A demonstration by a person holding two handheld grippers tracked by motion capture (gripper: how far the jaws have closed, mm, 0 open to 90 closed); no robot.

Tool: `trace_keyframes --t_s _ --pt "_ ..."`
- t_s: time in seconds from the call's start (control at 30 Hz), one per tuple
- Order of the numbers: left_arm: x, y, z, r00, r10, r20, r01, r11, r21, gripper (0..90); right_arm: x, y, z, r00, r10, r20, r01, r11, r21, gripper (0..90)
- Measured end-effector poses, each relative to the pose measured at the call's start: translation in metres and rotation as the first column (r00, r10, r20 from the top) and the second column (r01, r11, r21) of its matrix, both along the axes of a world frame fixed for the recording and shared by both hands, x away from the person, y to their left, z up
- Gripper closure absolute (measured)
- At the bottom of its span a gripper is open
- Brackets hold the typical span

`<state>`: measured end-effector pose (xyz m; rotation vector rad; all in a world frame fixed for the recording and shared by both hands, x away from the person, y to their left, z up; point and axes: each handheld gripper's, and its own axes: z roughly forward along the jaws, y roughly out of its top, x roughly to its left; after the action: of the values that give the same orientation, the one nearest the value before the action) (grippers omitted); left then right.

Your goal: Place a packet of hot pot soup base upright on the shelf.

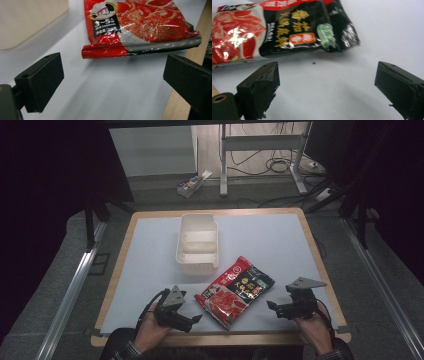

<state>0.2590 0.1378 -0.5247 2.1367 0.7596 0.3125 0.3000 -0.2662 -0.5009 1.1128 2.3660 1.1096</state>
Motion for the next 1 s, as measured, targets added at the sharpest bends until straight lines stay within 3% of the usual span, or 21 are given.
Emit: trace_keyframes --t_s 0.17,0.2,0.3,0.37,0.47,0.67,1.0 --pt "0.002 0.001 -0.001 1.0 -0.002 0.001 0.002 0.9999 -0.011 3.0 0.001 0.004 -0.004 0.9991 0.033 -0.027 -0.033 0.999 -0.022 5.5" --pt "0.003 0.002 -0.001 1.0 -0.003 0.001 0.003 0.9999 -0.015 3.1 0.003 0.003 -0.009 0.9965 0.052 -0.065 -0.053 0.998 -0.022 5.5" --pt "0.003 0.001 -0.002 1.0 -0.006 0.002 0.006 0.9998 -0.017 3.2 0.004 0.004 -0.012 0.9951 0.054 -0.083 -0.058 0.997 -0.046 5.8" --pt "0.003 -0.001 -0.002 1.0 -0.007 -0.002 0.007 0.9998 -0.017 3.3 0.001 0.007 -0.008 0.9967 0.074 -0.033 -0.076 0.995 -0.057 5.8" --pt "0.003 -0.005 -0.003 0.9997 -0.015 -0.017 0.015 0.9998 -0.016 3.9 -0.001 0.009 -0.005 0.9966 0.083 0.005 -0.082 0.995 -0.061 5.8" --pt "0.002 -0.012 -0.002 0.9988 -0.017 -0.046 0.016 0.9997 -0.018 7.1 0.0 0.006 -0.006 0.9975 0.069 -0.011 -0.07 0.997 -0.044 5.8" --pt "0.0 -0.016 0.0 0.9977 -0.029 -0.062 0.028 0.9995 -0.017 9.4 0.0 0.008 -0.007 0.9969 0.077 -0.015 -0.078 0.995 -0.062 6.1"
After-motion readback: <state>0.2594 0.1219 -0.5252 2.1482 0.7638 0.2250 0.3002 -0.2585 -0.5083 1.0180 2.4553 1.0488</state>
